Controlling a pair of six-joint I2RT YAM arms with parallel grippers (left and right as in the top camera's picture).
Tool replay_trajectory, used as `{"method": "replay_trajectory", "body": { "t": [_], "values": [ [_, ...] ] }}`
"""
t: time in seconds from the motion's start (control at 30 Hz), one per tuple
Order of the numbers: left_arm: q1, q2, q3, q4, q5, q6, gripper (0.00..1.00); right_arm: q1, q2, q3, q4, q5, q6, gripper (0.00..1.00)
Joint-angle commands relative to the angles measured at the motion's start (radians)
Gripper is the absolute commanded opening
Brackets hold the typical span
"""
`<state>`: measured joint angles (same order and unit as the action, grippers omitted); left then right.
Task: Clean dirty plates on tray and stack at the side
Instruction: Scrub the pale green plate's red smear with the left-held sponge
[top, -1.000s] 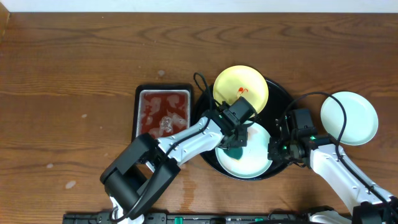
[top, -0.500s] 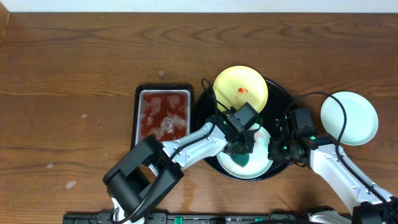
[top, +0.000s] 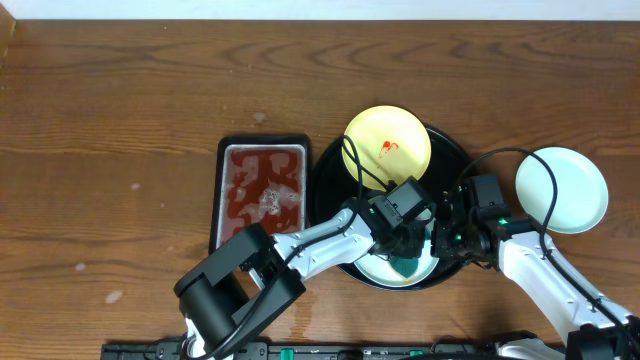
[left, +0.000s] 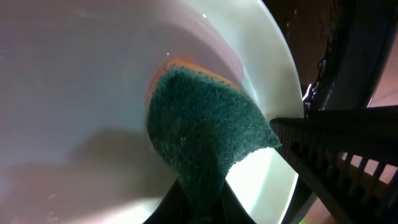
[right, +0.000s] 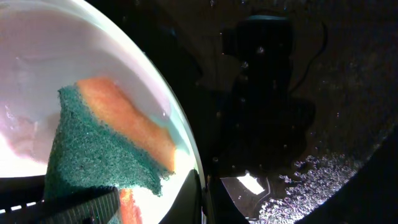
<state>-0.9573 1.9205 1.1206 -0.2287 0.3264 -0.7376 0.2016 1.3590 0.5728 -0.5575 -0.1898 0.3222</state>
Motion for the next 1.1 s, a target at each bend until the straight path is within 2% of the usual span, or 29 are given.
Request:
{"method": "replay_trajectory", "body": {
  "t": [0.0,0.13,0.33,0.57,0.83,1.07],
  "values": [
    [0.017,0.032,-0.019,0.010,-0.132,-0.016,0.08,0.015,0.002,-0.019,-0.008,-0.010,0.007,0.01],
    [0.060,0.032,-0.019,0.006,-0.220,-0.016,0.11,0.015,0.002,-0.019,-0.008,-0.010,0.007,0.01],
    [0.156,0.032,-0.019,-0.012,-0.227,-0.015,0.11,0.015,0.002,-0.019,-0.008,-0.010,0.007,0.01],
    [0.245,0.032,-0.019,-0.158,-0.225,-0.016,0.11,0.015,0.002,-0.019,-0.008,-0.010,0.007,0.02],
    [0.219,0.032,-0.019,-0.402,-0.104,-0.016,0.10,0.015,0.002,-0.019,-0.008,-0.010,0.007,0.01],
    [0.135,0.032,-0.019,-0.389,0.016,-0.016,0.08,0.015,0.002,-0.019,-0.008,-0.010,0.007,0.01]
  ]
}}
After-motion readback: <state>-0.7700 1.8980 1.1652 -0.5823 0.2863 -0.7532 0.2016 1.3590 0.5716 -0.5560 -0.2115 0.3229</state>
